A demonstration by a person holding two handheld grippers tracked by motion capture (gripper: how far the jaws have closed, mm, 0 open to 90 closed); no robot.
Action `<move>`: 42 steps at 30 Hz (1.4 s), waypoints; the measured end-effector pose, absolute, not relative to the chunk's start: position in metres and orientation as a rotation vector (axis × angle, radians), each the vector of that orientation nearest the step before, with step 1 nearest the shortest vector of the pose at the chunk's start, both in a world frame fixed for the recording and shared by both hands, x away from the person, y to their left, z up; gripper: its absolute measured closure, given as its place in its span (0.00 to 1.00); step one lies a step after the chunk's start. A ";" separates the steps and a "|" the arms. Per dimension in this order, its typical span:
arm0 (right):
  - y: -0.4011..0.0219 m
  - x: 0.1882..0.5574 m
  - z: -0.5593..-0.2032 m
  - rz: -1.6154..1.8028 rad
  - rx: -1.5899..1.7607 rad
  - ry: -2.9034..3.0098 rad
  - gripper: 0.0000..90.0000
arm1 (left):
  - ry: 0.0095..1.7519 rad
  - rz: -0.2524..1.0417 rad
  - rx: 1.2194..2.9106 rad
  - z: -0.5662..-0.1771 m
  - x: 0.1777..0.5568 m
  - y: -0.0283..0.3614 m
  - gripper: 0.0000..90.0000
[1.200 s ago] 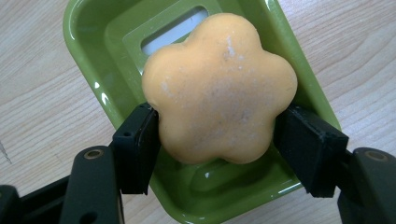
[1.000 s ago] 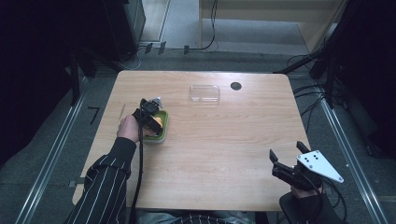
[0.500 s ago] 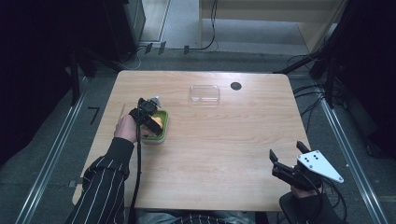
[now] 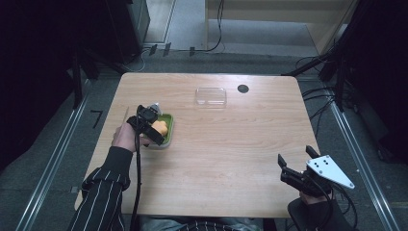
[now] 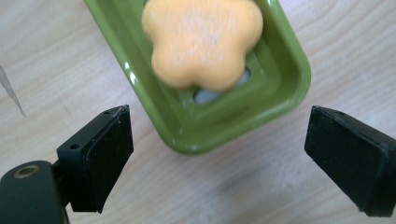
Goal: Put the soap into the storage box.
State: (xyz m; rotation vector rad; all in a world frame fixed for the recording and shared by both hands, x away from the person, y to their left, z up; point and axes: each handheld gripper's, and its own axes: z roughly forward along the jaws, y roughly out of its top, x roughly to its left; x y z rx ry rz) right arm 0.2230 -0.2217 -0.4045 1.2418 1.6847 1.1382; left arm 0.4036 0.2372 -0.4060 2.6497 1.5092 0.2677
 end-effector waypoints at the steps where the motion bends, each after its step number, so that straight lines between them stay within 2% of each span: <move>1: -0.222 0.223 -0.405 1.138 1.243 1.683 0.15 | 1.510 0.255 2.654 -0.405 0.400 0.239 0.09; 21: -0.222 0.223 -0.404 1.139 1.239 1.686 0.15 | 1.535 0.230 2.666 -0.408 0.359 0.249 0.01; 42: -0.221 0.223 -0.404 1.136 1.241 1.688 0.15 | 1.520 0.162 2.724 -0.428 0.307 0.253 0.00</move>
